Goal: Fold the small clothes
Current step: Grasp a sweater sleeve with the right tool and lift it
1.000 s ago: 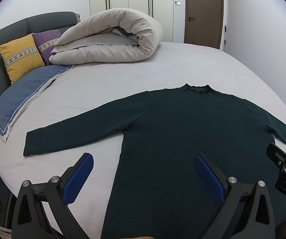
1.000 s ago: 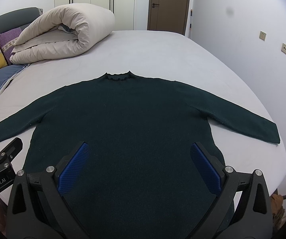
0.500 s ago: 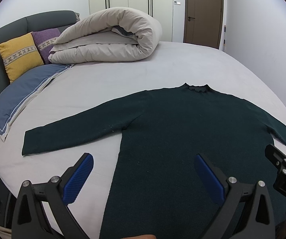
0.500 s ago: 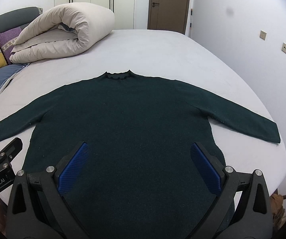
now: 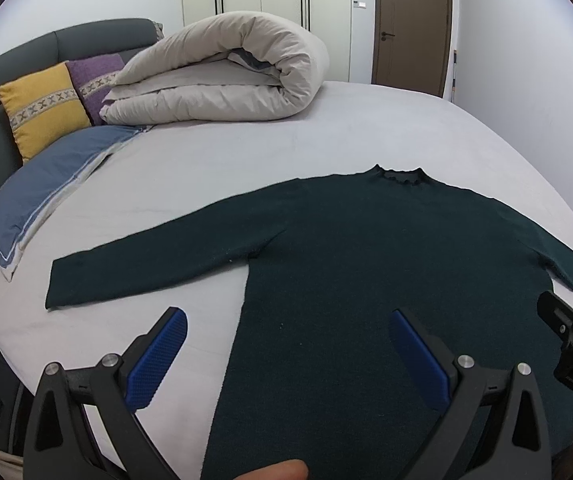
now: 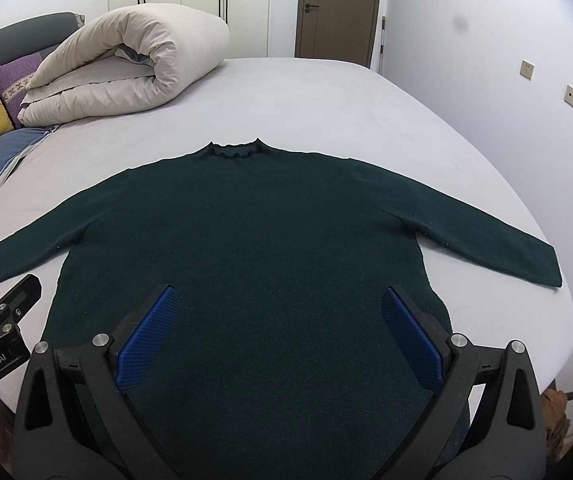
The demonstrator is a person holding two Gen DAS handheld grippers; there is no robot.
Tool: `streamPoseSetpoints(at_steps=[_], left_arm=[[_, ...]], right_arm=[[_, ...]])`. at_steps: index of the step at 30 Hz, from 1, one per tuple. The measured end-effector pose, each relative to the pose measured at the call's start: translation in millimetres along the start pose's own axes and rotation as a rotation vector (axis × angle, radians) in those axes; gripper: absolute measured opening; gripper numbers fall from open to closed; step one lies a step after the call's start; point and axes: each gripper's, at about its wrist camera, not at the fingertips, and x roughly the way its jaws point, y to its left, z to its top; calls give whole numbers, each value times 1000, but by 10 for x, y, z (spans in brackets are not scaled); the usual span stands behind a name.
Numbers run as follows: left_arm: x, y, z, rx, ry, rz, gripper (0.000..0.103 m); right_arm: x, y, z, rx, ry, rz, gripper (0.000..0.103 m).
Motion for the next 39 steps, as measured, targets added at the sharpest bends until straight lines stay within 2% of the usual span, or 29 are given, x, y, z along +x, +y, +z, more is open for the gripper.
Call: streamPoseSetpoints(at_steps=[5,9,11,13,16,18,20,22,24,26,28,31,33,34,35,37,38,39], left_arm=[[66,91,-41,-46,25,10,103],[109,102,-118,-32,8,46,103],[165,113,-140,-16,24,63,103],[243,136,-135,-10,61,32,103],[336,172,-72,-32,99,-19,103],[371,178,-24,-41,104,-36,103],[373,153,24,-35,76,-68,103],[373,101,64,-16,32,-100,103],[409,42,101,-2,26,-105,103],[465,-32,138,13,44,-103,103],[517,-99,180,12,55,-77,103],[612,-139,223,-16,61,-85,103],[733,-180,242,-19,94,-119,103],[783,-188,240,-27,115,-140,103],[838,-184,237,-40,135,-168,103],[923,-153,238,-77,156,-246,99],[957,-134,244,-92,164,-279,97],[981,-124,252,-100,169,-300,94]], right_arm=[[46,-97,17,20,10,1,103],[113,-362,65,69,4,13,103],[161,-619,97,113,-5,18,103],[221,-966,119,183,-21,16,103],[379,-1734,83,366,-46,38,102],[527,-2388,-3,525,-53,29,94],[699,-3059,-153,701,-29,16,82],[835,-3693,-374,887,-24,14,75],[909,-4232,-631,1060,-33,-18,74],[945,-4607,-840,1181,-69,-20,71],[984,-4819,-905,1224,-105,2,61],[1080,-4944,-793,1199,-122,10,60],[1180,-4982,-742,1200,-136,39,58],[1240,-5035,-709,1204,-141,50,49],[1294,-5059,-696,1208,-132,48,33],[1389,-5079,-646,1193,-106,36,14],[1420,-5185,-522,1177,-99,29,9],[1432,-5161,-443,1147,-94,14,8]])
